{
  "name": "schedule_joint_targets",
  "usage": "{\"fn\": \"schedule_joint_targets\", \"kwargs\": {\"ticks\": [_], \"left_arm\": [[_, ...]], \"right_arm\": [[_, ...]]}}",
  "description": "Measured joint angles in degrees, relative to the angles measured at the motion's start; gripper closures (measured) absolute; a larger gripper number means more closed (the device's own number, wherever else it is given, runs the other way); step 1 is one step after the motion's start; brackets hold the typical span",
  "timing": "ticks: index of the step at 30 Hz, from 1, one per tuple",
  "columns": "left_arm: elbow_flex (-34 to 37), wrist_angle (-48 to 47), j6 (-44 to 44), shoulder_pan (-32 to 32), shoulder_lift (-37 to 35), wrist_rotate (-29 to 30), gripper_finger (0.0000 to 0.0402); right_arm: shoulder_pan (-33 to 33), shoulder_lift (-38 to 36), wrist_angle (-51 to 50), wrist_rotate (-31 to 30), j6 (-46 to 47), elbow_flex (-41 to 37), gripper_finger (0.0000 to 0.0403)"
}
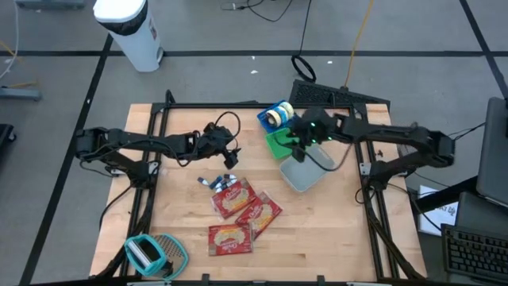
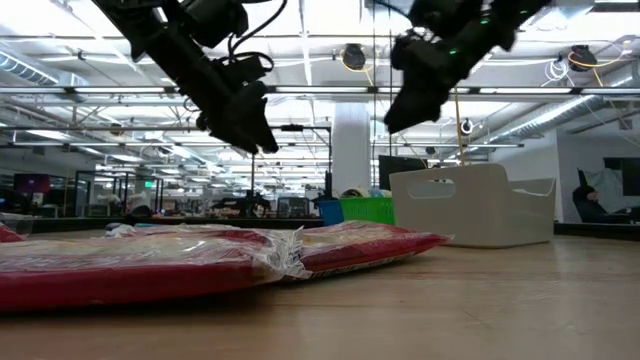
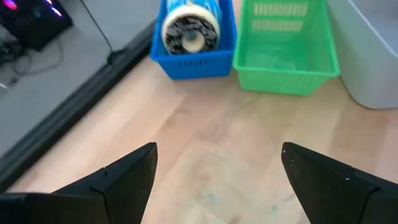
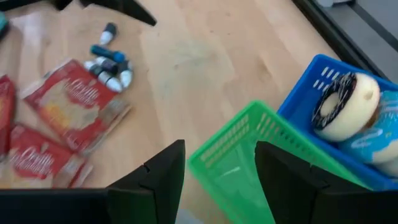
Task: Pick & Place Food Item
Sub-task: Put the small blue food coloring bottle into the green bin
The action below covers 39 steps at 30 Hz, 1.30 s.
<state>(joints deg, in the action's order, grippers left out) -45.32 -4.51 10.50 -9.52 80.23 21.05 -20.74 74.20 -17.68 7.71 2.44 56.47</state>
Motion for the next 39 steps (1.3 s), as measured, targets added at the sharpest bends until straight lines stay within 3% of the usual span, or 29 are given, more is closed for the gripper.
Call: {"fn": "schedule_joint_targets", "kwargs": {"ticks": [6,12,15,21,31,39], "left_arm": [[0.0,0.23,0.19,0.0,0.0,-2.95,0.0055],[0.0,0.6,0.2,0.02,0.0,-3.01,0.0055],[0.0,0.98,0.23,0.02,0.0,-3.05,0.0055],[0.0,1.4,1.57,0.02,0.0,-3.16,0.0055],[0.0,1.76,3.83,0.02,0.0,-3.21,0.0055],[0.0,1.38,3.34,0.63,0.0,-3.2,0.0055]], "right_arm": [[3.77,-10.01,3.45,1.64,5.44,-11.17,0.022],[10.71,-18.53,5.95,15.92,14.66,-20.66,0.0221],[16.17,-21.39,10.99,19.75,19.68,-26.12,0.0224],[24.28,-21.98,12.07,15.71,28.29,-35.08,0.0231],[25.1,-21.62,13.19,-0.1,31.88,-40.18,0.024],[25.08,-22.62,13.7,4.26,31.95,-40.35,0.0241]]}}
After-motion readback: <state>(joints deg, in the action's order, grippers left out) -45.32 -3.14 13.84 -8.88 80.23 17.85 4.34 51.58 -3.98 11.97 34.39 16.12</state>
